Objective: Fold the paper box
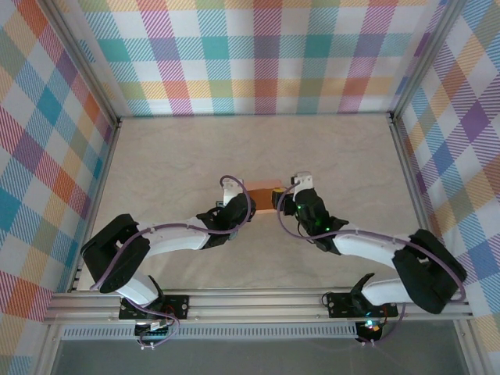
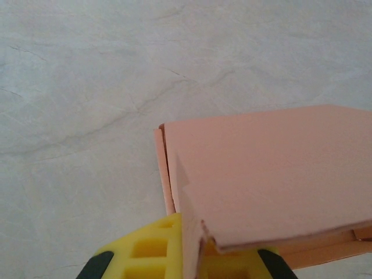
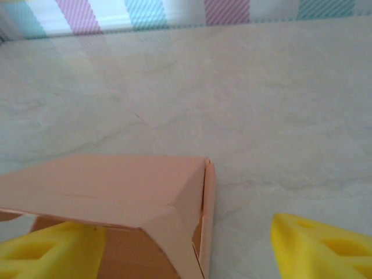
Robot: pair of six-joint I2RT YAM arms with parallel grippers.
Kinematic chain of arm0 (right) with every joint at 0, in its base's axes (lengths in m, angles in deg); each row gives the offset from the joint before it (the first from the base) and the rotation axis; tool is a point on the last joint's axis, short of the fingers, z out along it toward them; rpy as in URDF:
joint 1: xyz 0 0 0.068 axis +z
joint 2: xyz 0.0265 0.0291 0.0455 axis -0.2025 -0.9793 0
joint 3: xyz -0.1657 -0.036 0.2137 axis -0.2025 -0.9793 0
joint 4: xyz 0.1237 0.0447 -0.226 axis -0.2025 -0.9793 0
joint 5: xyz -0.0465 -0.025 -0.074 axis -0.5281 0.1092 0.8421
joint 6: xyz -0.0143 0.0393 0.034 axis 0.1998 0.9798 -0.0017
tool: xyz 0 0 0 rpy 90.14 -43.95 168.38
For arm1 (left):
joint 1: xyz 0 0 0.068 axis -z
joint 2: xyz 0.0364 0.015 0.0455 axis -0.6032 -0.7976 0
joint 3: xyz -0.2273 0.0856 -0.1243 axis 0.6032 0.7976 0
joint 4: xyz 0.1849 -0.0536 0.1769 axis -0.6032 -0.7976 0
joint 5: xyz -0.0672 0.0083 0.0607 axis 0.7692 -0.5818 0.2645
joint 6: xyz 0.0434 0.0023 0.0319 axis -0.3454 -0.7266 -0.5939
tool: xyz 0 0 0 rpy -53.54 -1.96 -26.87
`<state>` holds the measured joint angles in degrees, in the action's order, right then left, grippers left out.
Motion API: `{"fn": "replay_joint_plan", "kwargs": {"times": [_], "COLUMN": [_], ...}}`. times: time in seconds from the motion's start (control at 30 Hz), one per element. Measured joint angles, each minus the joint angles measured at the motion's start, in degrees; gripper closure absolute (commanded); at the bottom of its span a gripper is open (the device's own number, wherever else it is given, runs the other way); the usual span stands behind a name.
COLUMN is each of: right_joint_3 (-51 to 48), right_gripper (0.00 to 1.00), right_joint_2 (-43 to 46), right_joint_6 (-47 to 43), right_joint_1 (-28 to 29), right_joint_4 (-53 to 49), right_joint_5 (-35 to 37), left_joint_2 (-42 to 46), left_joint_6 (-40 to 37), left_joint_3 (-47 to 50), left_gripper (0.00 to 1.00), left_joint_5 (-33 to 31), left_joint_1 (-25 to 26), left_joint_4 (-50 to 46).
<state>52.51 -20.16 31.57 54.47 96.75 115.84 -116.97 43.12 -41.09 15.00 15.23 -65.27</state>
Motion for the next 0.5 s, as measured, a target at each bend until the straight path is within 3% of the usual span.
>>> {"fn": "replay_joint_plan", "kwargs": {"times": [0.13,0.27,0.4,0.5], "right_joint_3": [-1.1,1.8,14.9,24.2], "right_gripper": [0.07,0.06,0.06,0.05], "right_joint_2": [8.1,13.8,8.2,1.0], "right_joint_6": [-1.4,-1.7,1.2,4.4], "right_joint_1": [0.0,-0.7,-3.8,-6.0], "right_joint_4": [-3.7,-12.1,-25.2,-31.9], "right_joint_5": [-1.2,-1.3,-3.2,-5.2], "left_joint_2": [-0.5,-0.5,-0.5,-0.5], "left_joint_6": [0.0,0.0,0.0,0.2], "left_joint_3": [0.0,0.0,0.0,0.0], "left_gripper": [1.0,0.97,0.91,0.79], "left_joint_5": [-0.3,-0.4,-0.4,-0.2], "left_joint_1": [0.0,0.0,0.0,0.0], "left_joint_4": [-0.2,-0.2,-0.3,-0.3]}}
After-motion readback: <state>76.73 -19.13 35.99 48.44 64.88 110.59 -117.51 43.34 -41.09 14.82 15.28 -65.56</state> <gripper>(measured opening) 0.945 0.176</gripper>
